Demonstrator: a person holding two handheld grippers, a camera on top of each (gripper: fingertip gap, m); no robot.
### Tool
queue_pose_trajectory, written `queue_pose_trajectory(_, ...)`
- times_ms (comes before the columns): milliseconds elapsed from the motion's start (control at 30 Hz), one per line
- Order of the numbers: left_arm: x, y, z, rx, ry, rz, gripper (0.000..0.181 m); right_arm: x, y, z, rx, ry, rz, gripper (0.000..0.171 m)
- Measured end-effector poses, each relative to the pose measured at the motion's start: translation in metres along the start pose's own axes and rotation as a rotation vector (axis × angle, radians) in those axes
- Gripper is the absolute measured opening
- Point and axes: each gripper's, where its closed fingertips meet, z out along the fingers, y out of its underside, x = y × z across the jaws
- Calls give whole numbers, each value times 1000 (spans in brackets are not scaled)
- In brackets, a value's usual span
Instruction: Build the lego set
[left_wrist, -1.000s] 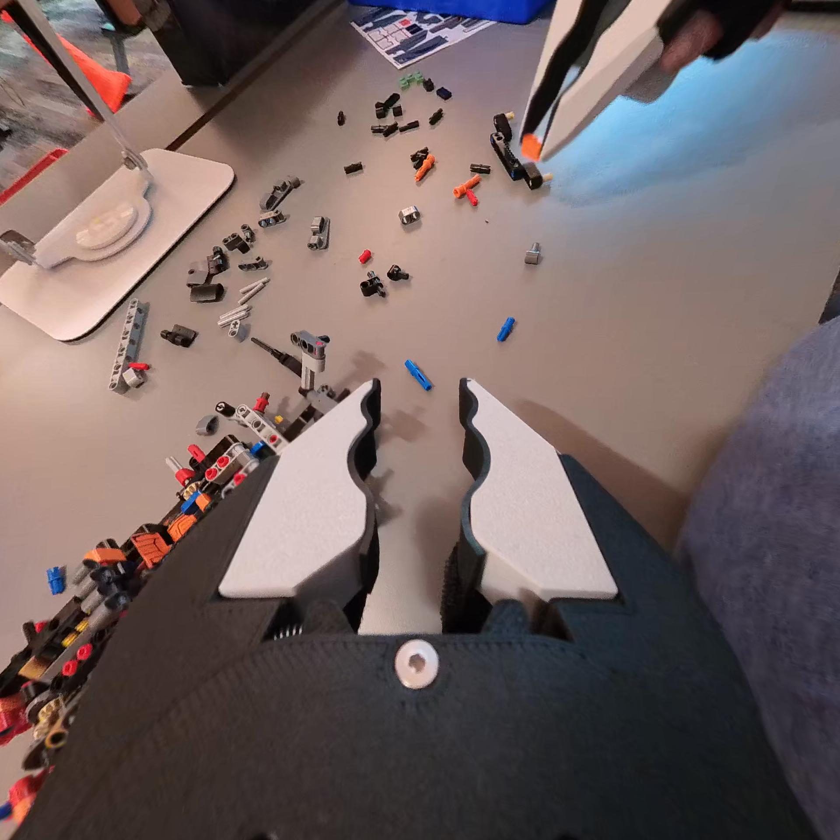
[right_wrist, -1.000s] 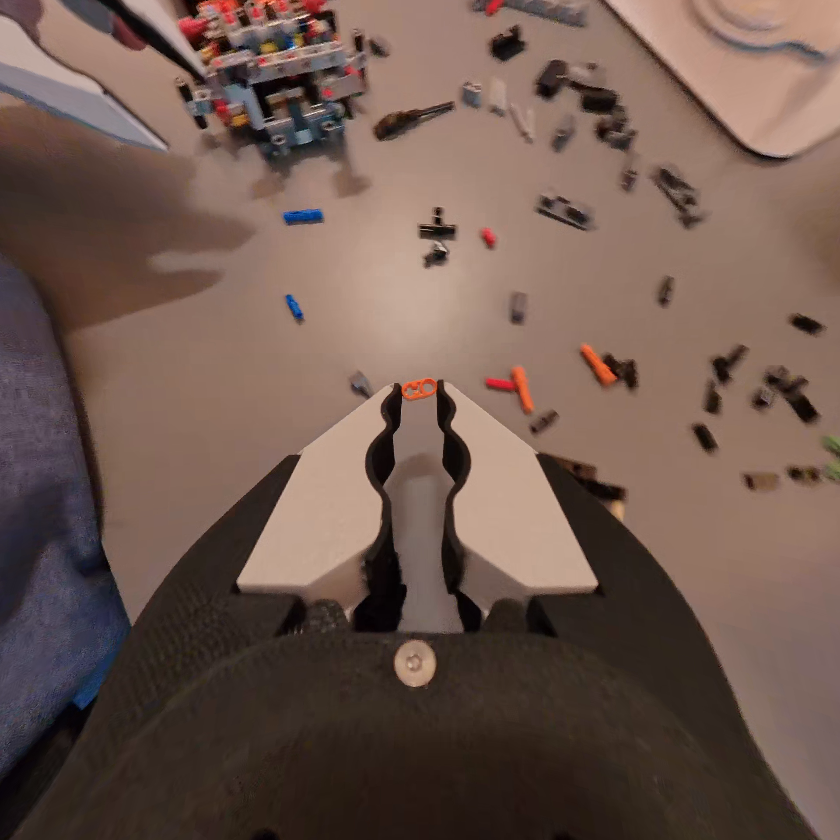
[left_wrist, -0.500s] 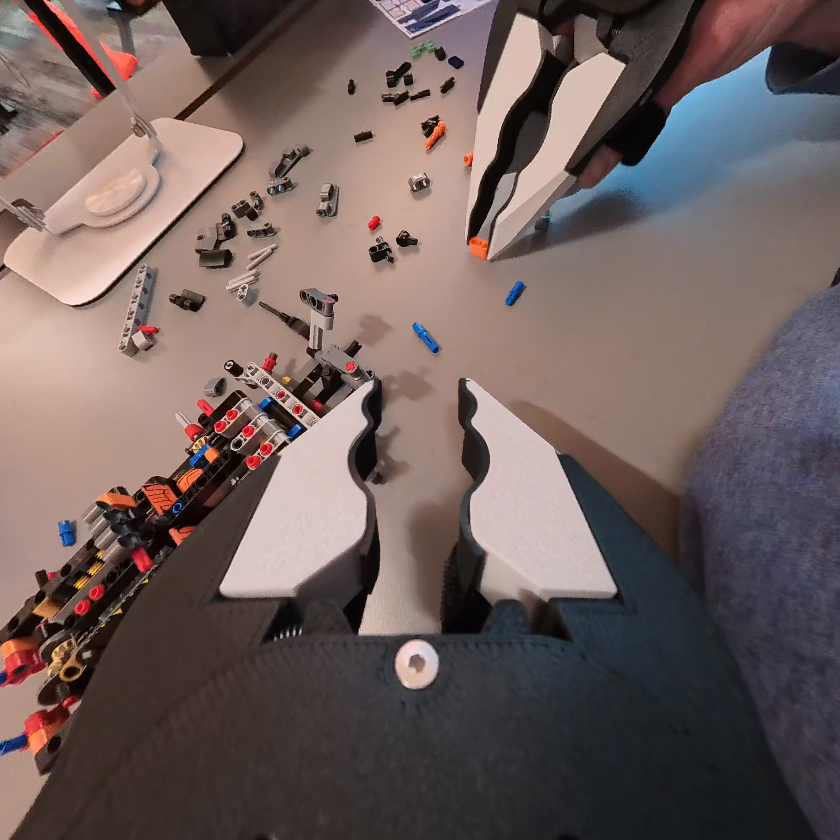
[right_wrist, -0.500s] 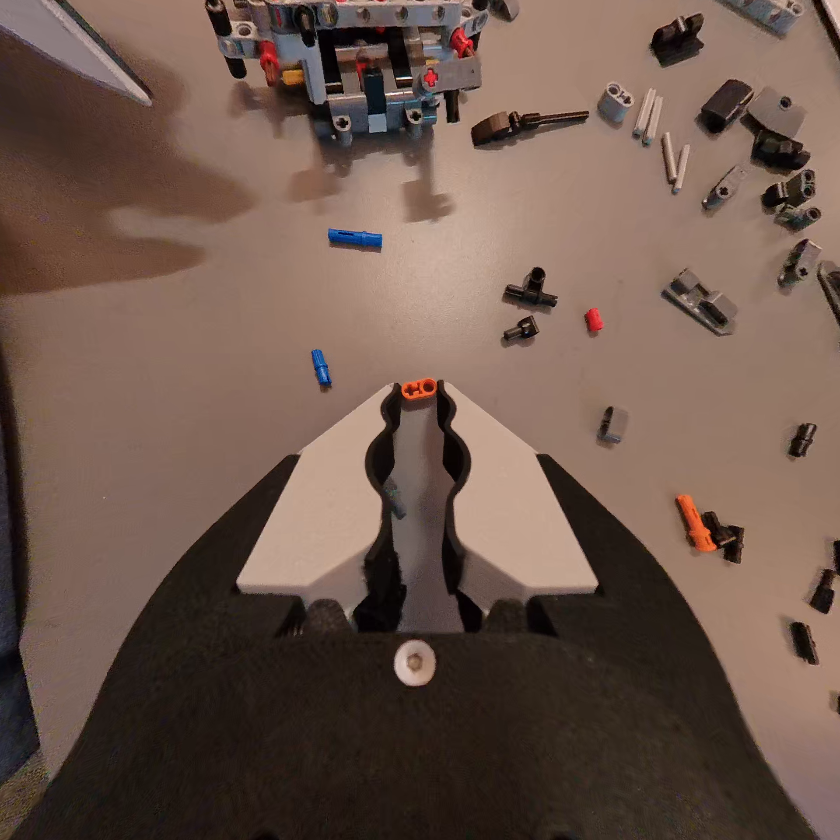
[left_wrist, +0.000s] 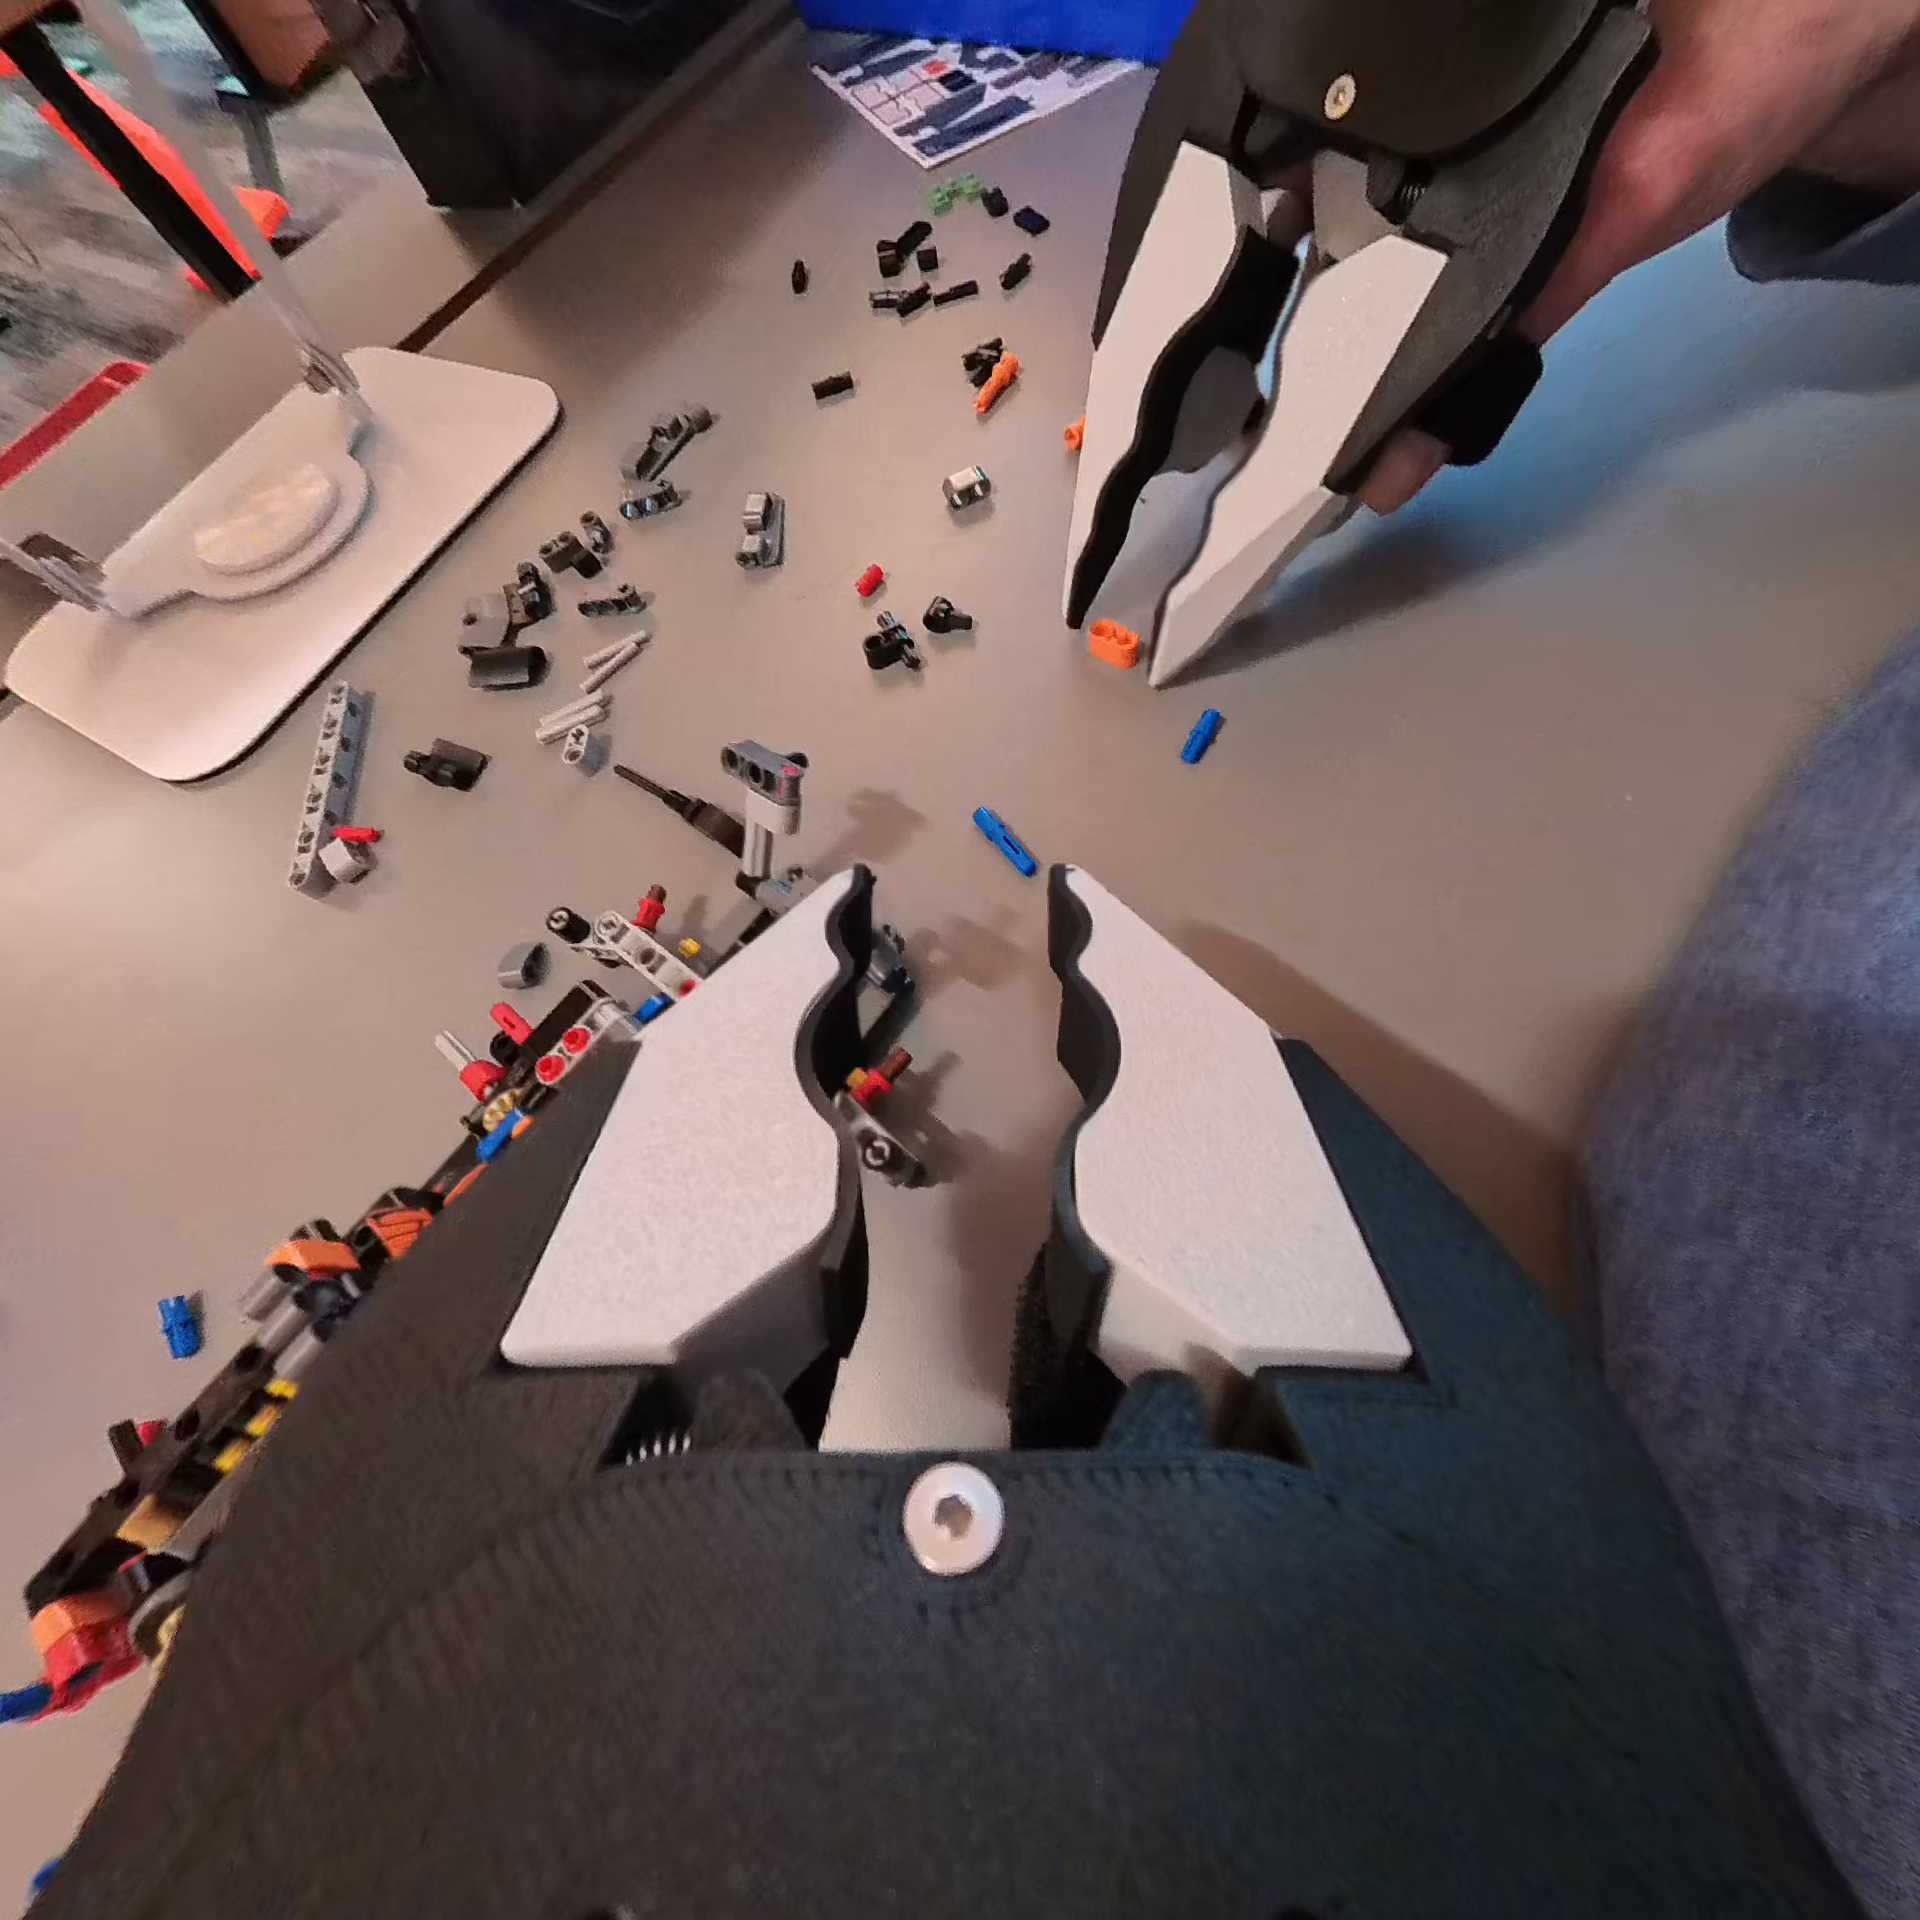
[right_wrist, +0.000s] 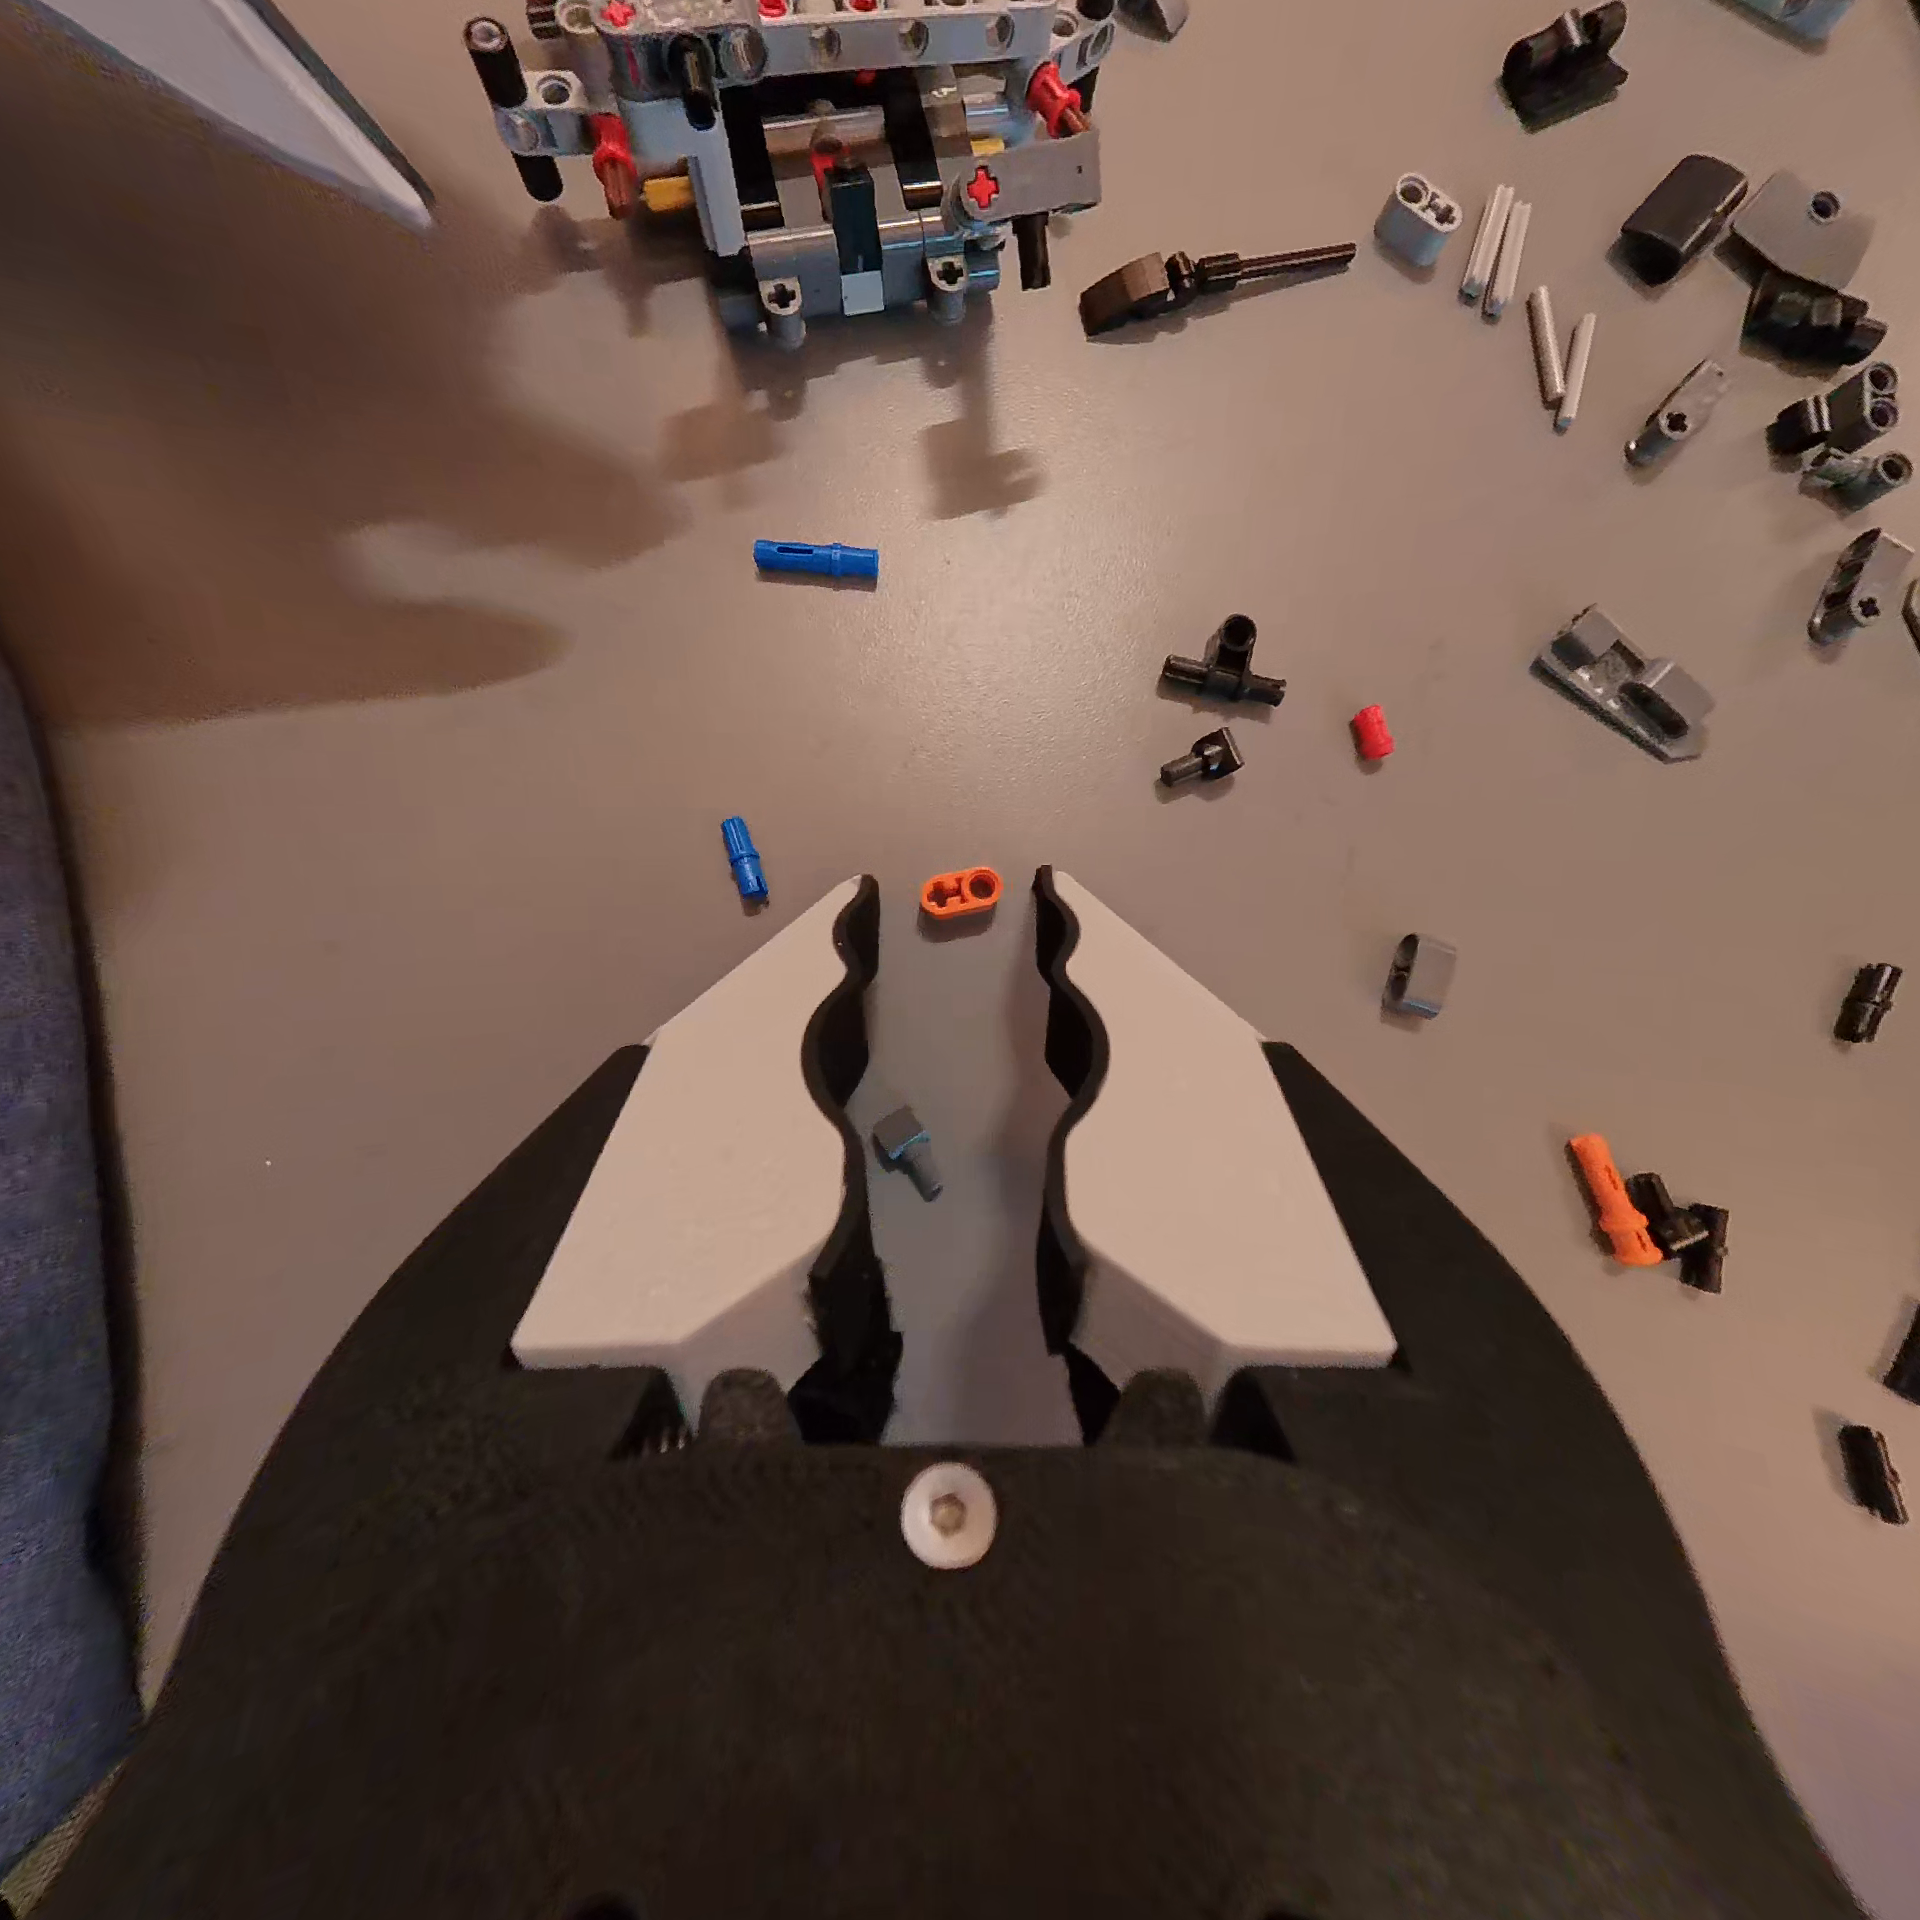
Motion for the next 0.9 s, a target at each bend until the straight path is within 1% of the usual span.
queue_pose_trajectory(33,-2,-3,-1,10,-5,-1,32,0,0,0,-4,-1,1,30)
queue_pose_trajectory(133,-9,-13,-5,40,-15,13,34,0,-1,-2,4,-8,9,34)
queue_pose_trajectory(200,-16,-23,-9,58,-25,40,35,2,-2,-4,17,-6,10,33)
queue_pose_trajectory(367,-44,-47,-15,80,-79,126,37,11,-11,-17,86,24,7,14)
queue_pose_trajectory(500,-78,-81,-19,110,-144,207,37,25,-23,-36,151,57,11,2)
queue_pose_trajectory(567,-94,-98,-20,124,-156,238,37,31,-29,-46,182,66,14,0)
queue_pose_trajectory(633,-111,-107,-16,102,-170,264,37,45,-29,-57,195,113,31,0)
queue_pose_trajectory(700,-117,-114,-10,92,-146,277,37,59,-22,-68,197,154,83,7)
queue_pose_trajectory(767,-112,-119,-3,91,-99,263,37,75,-6,-81,174,217,158,15)
queue_pose_trajectory(833,-101,-120,3,85,-81,304,36,84,18,-90,136,266,228,15)
queue_pose_trajectory(900,-92,-115,11,70,-80,340,35,86,40,-91,107,290,305,17)
